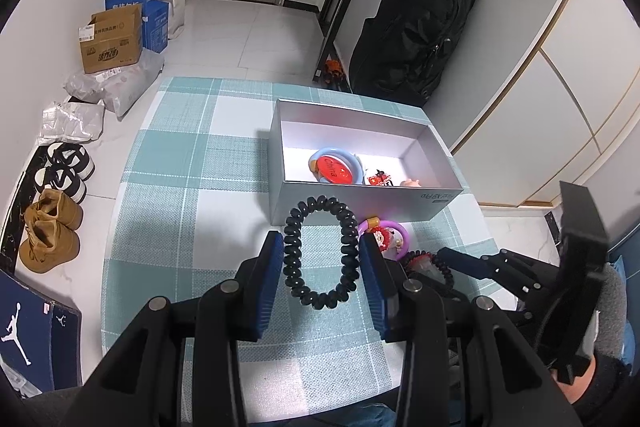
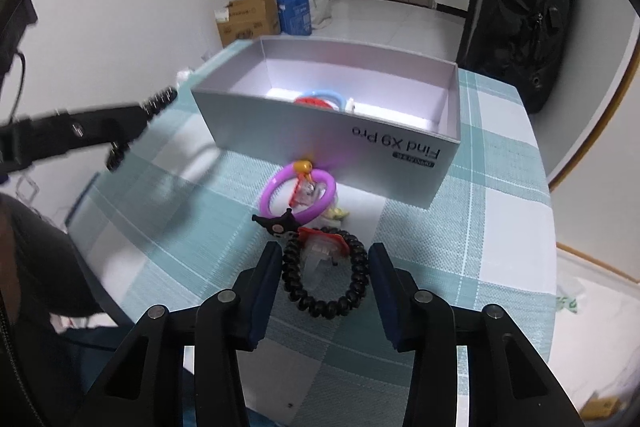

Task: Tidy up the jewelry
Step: 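Grasp the black beaded bracelet with the right tool while the left tool holds the coil hair tie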

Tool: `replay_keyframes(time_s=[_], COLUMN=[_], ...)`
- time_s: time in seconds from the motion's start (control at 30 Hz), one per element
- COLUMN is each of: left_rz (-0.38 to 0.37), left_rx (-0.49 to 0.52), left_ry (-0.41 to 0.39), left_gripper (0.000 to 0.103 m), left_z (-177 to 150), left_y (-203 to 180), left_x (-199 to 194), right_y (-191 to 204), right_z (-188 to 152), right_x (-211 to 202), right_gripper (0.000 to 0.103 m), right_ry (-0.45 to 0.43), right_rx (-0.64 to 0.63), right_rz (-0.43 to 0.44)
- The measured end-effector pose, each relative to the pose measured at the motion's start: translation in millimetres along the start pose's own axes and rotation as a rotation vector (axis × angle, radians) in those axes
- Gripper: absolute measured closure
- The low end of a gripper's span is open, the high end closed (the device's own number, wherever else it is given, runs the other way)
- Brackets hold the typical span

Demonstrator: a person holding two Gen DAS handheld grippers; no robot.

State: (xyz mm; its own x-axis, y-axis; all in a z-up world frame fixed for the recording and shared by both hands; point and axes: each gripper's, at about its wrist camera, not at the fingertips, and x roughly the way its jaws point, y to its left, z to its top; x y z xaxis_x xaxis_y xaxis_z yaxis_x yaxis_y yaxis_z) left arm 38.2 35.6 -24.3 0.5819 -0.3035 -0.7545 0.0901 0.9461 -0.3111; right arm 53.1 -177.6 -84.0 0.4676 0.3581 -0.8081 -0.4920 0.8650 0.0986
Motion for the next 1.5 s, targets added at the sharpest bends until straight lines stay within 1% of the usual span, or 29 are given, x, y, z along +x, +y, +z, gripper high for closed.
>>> replay_keyframes(time_s=[0.23, 0.43, 0.53, 0.6, 0.7, 0.77, 0.83, 0.93, 0.97, 1.0, 1.03, 1.1, 1.13, 1.2, 1.3, 1.4, 1.5], left_rz=[0.013, 0.001, -0.010, -0.014, -0.019, -0.026, -0.034, -0.041, -0.042, -0.044, -0.045, -0.048, -0.048, -0.050, -0.053, -0.056, -0.062], left_rx=[-0.009, -0.030, -0.039, -0.037, -0.033, -0.034, -0.035, -0.033, -0.031, -0.030, -0.031, -0.034, -0.037, -0.044, -0.052, -0.056, -0.059], left_ry=[-0.004, -0.018, -0.021, -0.020, -0.022, -0.023, -0.025, -0.026, -0.026, -0.024, -0.024, -0.018, -0.014, -0.010, -0.013, -0.014, -0.014], left_gripper=[0.070, 0.070, 0.070, 0.070, 0.070, 0.070, 0.070, 0.070, 0.070, 0.070, 0.070, 0.070, 0.070, 0.070, 0.070, 0.070, 0.070], left_z=[-1, 1, 3, 4, 7, 9, 10, 11, 12, 12, 12, 13, 13, 13, 14, 14, 15], left_y=[1, 2, 0, -2, -6, -7, -8, -10, -11, -11, -11, -10, -10, -9, -8, -8, -9], left_x=[1, 0, 1, 2, 4, 4, 5, 5, 5, 6, 6, 8, 9, 10, 9, 8, 8], right_y=[-9, -15, -19, -19, -18, -17, -16, -20, -20, -18, -13, -7, -6, -10, -17, -26, -30], right_z=[5, 11, 14, 14, 13, 13, 14, 9, 7, 6, 7, 6, 4, 1, -1, -1, 0], right_x=[-15, -28, -31, -26, -17, -19, -19, 0, 3, 3, 2, 5, 8, 11, 4, -9, -14], right_gripper=[0.060, 0.060, 0.060, 0.060, 0.060, 0.060, 0.060, 0.060, 0.060, 0.060, 0.056, 0.055, 0.055, 0.055, 0.055, 0.054, 0.055], right_ry=[-0.054, -0.109, -0.116, -0.089, -0.047, -0.059, -0.053, 0.045, 0.055, 0.058, 0.058, 0.075, 0.093, 0.116, 0.104, 0.060, 0.051], right_rx=[0.064, 0.102, 0.122, 0.130, 0.132, 0.130, 0.112, 0.147, 0.153, 0.137, 0.096, 0.036, 0.026, 0.051, 0.074, 0.101, 0.121], right_rz=[0.047, 0.080, 0.106, 0.127, 0.135, 0.144, 0.130, 0.145, 0.147, 0.135, 0.101, 0.039, 0.036, 0.062, 0.073, 0.082, 0.122])
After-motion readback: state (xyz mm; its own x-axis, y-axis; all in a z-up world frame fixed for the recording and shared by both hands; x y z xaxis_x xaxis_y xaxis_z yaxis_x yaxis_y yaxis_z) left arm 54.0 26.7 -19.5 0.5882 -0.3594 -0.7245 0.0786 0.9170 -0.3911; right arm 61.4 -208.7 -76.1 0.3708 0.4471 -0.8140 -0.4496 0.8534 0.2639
